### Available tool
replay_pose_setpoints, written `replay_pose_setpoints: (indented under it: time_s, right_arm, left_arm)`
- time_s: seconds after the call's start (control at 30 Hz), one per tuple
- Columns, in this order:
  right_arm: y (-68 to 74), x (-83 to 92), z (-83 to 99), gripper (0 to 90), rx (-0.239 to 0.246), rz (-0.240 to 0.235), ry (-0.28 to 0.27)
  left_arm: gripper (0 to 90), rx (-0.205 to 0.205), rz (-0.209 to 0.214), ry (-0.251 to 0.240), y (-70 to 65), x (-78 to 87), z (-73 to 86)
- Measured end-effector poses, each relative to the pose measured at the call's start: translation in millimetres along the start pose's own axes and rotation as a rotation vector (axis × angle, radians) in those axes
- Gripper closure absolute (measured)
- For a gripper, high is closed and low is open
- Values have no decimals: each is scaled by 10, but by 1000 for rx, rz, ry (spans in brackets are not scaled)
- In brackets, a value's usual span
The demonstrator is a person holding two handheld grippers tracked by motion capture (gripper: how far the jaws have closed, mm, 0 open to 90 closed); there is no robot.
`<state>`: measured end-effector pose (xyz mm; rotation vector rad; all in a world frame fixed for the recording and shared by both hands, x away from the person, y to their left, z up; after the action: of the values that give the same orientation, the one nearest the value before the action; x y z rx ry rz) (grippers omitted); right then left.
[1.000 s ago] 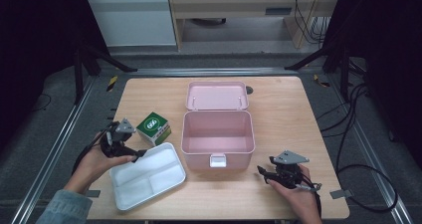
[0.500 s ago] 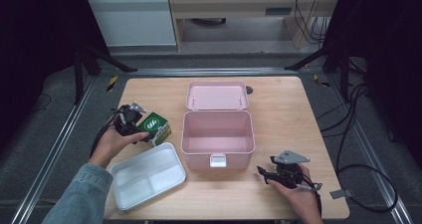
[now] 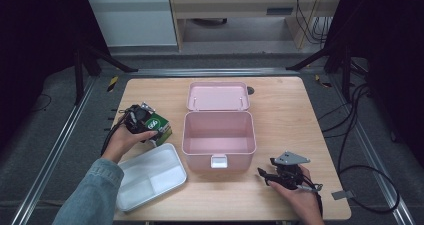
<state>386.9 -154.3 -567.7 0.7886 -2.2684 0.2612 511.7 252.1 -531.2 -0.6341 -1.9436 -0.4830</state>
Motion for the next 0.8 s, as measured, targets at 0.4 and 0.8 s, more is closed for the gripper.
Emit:
replay_pose_setpoints:
  time_s: [0.4, 0.8]
  right_arm:
    - [-22, 20, 15, 385, -5, 3, -1]
    - [-32, 25, 14, 387, -5, 12, -1]
  left_arm:
    - [150, -8, 19, 20, 5, -35, -21]
    - [168, -95, 5, -40, -61, 278, -215]
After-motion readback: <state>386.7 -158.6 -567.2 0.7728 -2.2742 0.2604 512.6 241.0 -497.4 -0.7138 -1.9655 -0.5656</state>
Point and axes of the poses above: each handheld gripper's, and its own axes: x roughly backward along the jaws, z roughly out of its underside, y roughly to its left, the point moved 10 cm from there along -x, roughly forward along the jaws, and after that the axes turned 4 degrees about y, right-handed, at the moved point
